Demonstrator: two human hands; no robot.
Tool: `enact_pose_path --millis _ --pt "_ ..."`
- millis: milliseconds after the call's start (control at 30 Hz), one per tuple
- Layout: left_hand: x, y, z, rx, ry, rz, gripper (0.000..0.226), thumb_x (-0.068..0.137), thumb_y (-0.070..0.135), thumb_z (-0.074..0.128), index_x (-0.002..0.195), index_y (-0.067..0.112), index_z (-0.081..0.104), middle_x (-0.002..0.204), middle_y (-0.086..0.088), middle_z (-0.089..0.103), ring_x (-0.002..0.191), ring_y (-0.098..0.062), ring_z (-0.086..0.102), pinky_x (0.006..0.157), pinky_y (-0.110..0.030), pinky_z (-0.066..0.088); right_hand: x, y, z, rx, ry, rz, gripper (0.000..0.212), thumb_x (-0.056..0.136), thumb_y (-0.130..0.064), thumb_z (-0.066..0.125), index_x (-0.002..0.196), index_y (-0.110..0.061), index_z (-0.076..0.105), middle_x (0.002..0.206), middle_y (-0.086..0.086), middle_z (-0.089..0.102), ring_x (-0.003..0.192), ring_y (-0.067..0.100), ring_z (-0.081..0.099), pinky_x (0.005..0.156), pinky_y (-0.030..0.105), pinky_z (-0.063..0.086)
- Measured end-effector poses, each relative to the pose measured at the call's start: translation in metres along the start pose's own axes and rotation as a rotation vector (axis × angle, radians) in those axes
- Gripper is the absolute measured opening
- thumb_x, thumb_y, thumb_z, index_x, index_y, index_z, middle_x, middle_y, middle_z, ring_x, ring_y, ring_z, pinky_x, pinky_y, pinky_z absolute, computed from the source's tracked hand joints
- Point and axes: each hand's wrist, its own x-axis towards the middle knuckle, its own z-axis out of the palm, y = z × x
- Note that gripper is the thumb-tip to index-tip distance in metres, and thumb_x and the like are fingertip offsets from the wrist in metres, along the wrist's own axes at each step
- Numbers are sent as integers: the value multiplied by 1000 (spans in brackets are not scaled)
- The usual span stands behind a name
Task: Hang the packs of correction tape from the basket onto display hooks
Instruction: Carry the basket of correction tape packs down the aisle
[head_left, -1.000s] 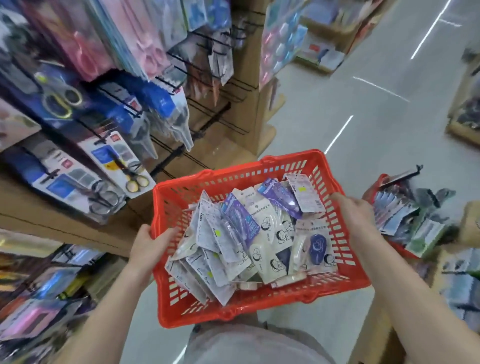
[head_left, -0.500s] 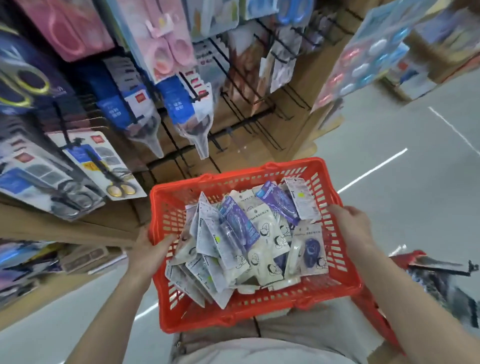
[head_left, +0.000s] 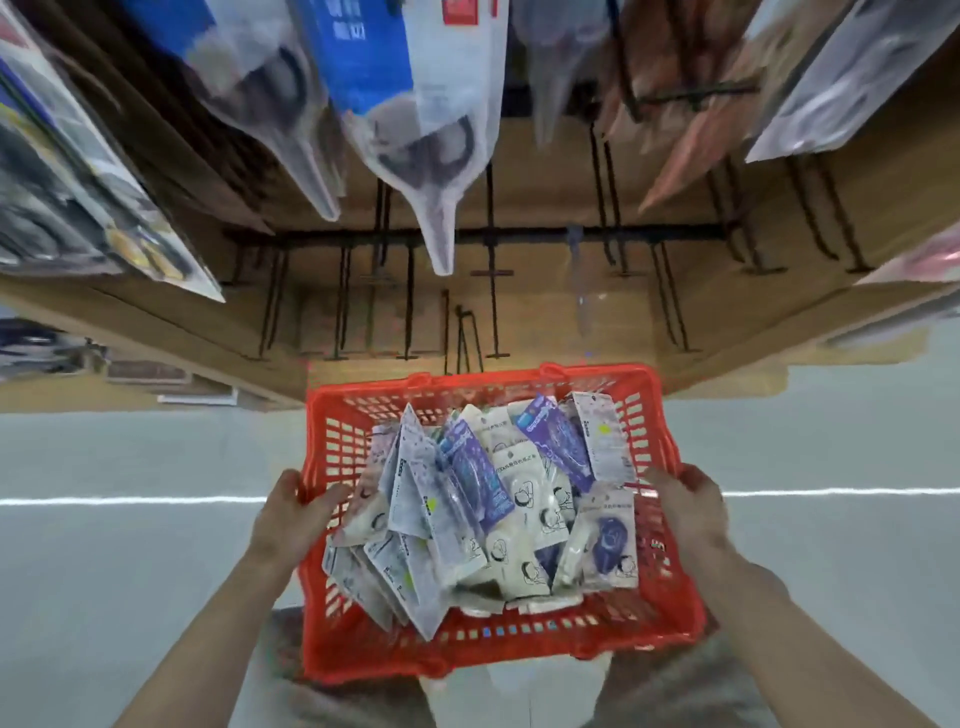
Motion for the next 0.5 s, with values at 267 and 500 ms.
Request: enact_pose_path --millis 267,500 --pt "121 -47 74 -51 -1 -38 53 59 54 75 96 23 54 103 -6 74 93 -33 72 93 -54 57 113 42 92 -37 -52 -42 51 68 -55 67 101 -17 71 92 10 78 88 36 73 90 50 59" --pt "208 -62 129 -33 27 -32 44 85 39 80 115 17 56 108 -8 71 100 -33 68 94 -49 56 183 50 153 -93 -36 -128 46 75 -50 61 102 -13 67 89 14 72 82 34 67 77 39 52"
